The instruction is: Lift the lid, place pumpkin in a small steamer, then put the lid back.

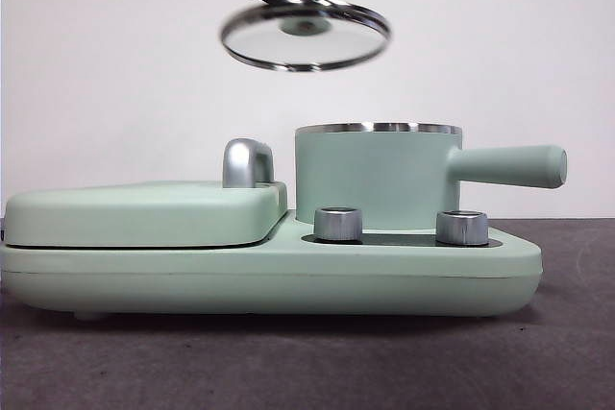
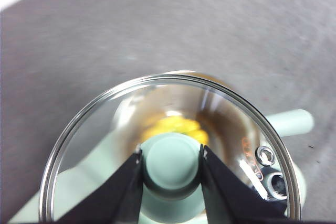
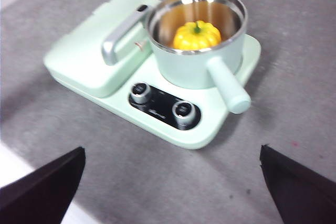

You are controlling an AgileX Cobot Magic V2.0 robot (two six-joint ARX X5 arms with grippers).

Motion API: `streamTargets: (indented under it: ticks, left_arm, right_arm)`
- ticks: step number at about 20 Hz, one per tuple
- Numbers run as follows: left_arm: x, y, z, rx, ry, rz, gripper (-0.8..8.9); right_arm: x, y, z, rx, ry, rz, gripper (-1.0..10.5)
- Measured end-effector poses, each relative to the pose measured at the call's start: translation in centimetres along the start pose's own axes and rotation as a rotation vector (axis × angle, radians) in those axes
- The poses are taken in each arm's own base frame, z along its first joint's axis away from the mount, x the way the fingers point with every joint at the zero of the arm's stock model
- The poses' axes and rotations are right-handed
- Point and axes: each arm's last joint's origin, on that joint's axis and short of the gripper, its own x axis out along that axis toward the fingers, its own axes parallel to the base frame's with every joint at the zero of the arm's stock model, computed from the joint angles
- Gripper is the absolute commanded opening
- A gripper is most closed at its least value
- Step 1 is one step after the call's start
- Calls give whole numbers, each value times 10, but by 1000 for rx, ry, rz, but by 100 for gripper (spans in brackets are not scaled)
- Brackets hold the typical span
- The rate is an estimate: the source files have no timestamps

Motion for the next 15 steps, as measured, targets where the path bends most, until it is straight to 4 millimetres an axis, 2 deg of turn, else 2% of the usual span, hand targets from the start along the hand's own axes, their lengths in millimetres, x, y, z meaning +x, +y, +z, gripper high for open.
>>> streamTargets:
  ticks: [4,10,15]
  left_arm:
    - [36,-12,1,44,-11,-42,15]
    - [53,-11,1,55,-33,-44,15]
    - [80,-6,-11,39,26,-55,15]
  right_arm:
    - [-1,1,-1,30,-2,16,546]
    - [-1,1,-1,62,0,19,546]
    - [-1,1,-1,64,0,19,546]
